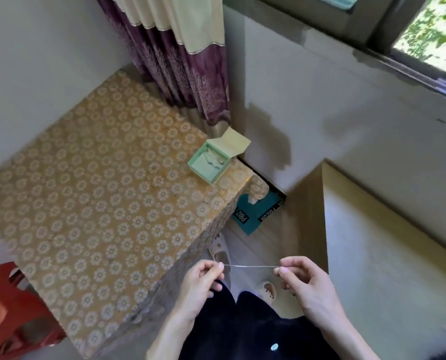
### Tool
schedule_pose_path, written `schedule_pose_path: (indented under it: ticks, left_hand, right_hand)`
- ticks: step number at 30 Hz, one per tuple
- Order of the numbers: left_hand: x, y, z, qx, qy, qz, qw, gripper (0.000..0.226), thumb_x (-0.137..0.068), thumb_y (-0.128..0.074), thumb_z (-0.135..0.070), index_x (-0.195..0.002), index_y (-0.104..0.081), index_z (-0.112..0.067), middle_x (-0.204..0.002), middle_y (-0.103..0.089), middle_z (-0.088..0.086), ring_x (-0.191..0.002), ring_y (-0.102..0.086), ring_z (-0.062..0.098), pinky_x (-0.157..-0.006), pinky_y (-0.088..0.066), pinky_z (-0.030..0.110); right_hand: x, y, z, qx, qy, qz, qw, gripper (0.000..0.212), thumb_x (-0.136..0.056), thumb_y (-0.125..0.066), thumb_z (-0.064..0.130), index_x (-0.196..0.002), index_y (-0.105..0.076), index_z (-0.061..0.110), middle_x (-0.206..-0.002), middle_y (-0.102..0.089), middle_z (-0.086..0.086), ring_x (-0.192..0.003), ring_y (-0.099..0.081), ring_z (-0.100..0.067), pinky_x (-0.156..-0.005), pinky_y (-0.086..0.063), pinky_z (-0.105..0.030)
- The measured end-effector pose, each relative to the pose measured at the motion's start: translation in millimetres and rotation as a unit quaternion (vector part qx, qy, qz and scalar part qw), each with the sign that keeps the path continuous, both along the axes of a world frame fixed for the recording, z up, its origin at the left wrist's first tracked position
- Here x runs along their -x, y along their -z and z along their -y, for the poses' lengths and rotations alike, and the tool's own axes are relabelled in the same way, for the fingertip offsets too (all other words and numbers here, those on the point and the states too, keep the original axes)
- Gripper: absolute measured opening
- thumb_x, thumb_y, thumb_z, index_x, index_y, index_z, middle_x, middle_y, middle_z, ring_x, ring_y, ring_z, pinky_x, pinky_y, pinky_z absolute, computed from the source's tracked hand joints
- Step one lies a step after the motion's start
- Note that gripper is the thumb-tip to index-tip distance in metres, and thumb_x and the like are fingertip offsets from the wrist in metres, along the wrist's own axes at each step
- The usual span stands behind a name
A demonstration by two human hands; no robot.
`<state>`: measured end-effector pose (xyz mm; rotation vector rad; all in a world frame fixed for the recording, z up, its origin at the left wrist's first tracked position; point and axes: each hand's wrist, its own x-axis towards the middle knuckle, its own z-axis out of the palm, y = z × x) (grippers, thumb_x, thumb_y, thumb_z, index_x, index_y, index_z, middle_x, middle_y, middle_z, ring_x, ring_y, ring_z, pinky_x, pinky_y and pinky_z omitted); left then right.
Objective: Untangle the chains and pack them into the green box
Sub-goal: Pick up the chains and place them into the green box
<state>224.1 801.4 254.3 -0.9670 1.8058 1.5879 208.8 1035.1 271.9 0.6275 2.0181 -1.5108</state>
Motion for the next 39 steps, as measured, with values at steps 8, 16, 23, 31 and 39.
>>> schedule_pose_path:
  ticks: [8,16,23,31,39]
  left_hand:
    - [93,12,50,-0.023,0.038,0.005,0.999,0.011,-0.091,-0.072,-0.03,-0.095,-0.075,-0.02,-0.078,-0.073,-0.01,-0.067,-0.064,0.003,-0.066,-0.046,0.02]
    - [225,42,125,0.031,0.171,-0.025,0.985,0.017,-0.098,-0.062,-0.027,-0.114,-0.069,-0.026,-0.098,-0.072,-0.019,-0.08,-0.066,-0.005,-0.077,-0.049,0.011]
    - [301,81,152,0.088,0.211,-0.045,0.972,0.007,-0.096,-0.066,-0.028,-0.1,-0.068,-0.033,-0.109,-0.071,-0.008,-0.098,-0.067,0.013,-0.097,-0.051,0.034]
    - [320,125,143,0.14,0.207,-0.061,0.966,0.01,-0.089,-0.074,-0.035,-0.086,-0.065,-0.033,-0.09,-0.065,-0.017,-0.08,-0.059,0.002,-0.063,-0.04,0.018]
    - [330,149,147,0.224,0.293,-0.11,0.923,0.016,-0.097,-0.063,-0.037,-0.108,-0.072,-0.03,-0.093,-0.065,-0.024,-0.082,-0.053,-0.016,-0.064,-0.037,-0.002]
  right_hand:
    - [86,8,47,-0.014,0.005,0.016,1.0,0.003,-0.092,-0.071,0.021,-0.092,-0.07,0.018,-0.084,-0.078,0.001,-0.064,-0.063,-0.007,-0.066,-0.049,-0.023]
    - [157,25,108,-0.042,0.008,0.01,0.999,0.008,-0.087,-0.077,0.025,-0.085,-0.075,0.032,-0.082,-0.074,0.007,-0.077,-0.068,-0.013,-0.077,-0.052,-0.026]
    - [209,60,152,-0.04,-0.021,0.017,0.999,0.006,-0.085,-0.078,0.026,-0.082,-0.076,0.03,-0.08,-0.074,0.013,-0.075,-0.066,-0.003,-0.076,-0.05,-0.019]
    - [255,109,168,-0.016,-0.031,0.024,0.999,0.008,-0.09,-0.072,0.023,-0.087,-0.074,0.03,-0.079,-0.072,0.017,-0.071,-0.064,-0.001,-0.071,-0.051,-0.019]
    - [283,137,171,0.023,-0.014,0.049,0.998,0.008,-0.091,-0.066,0.02,-0.089,-0.073,0.025,-0.078,-0.071,0.007,-0.068,-0.063,-0.007,-0.063,-0.048,-0.013]
